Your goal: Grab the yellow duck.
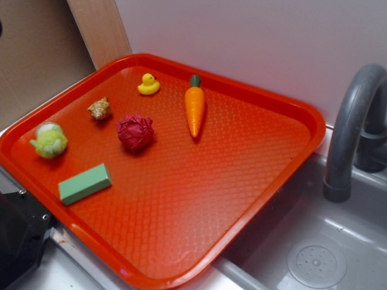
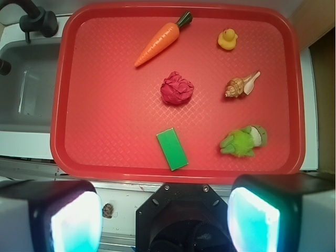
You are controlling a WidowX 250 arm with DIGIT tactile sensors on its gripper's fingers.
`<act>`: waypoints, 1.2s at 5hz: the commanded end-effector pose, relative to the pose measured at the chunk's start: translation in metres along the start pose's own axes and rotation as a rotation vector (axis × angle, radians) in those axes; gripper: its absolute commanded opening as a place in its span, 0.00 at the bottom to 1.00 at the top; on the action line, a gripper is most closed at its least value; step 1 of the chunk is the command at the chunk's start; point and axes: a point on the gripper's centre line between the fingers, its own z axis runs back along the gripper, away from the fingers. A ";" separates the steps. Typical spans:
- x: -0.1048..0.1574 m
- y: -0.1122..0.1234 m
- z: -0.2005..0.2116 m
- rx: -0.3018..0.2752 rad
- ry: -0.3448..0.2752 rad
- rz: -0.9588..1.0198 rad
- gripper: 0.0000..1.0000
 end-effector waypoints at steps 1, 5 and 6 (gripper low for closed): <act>0.000 0.000 0.000 0.000 0.000 0.000 1.00; 0.139 0.052 -0.020 0.204 -0.284 -0.185 1.00; 0.156 0.076 -0.046 0.223 -0.242 -0.091 1.00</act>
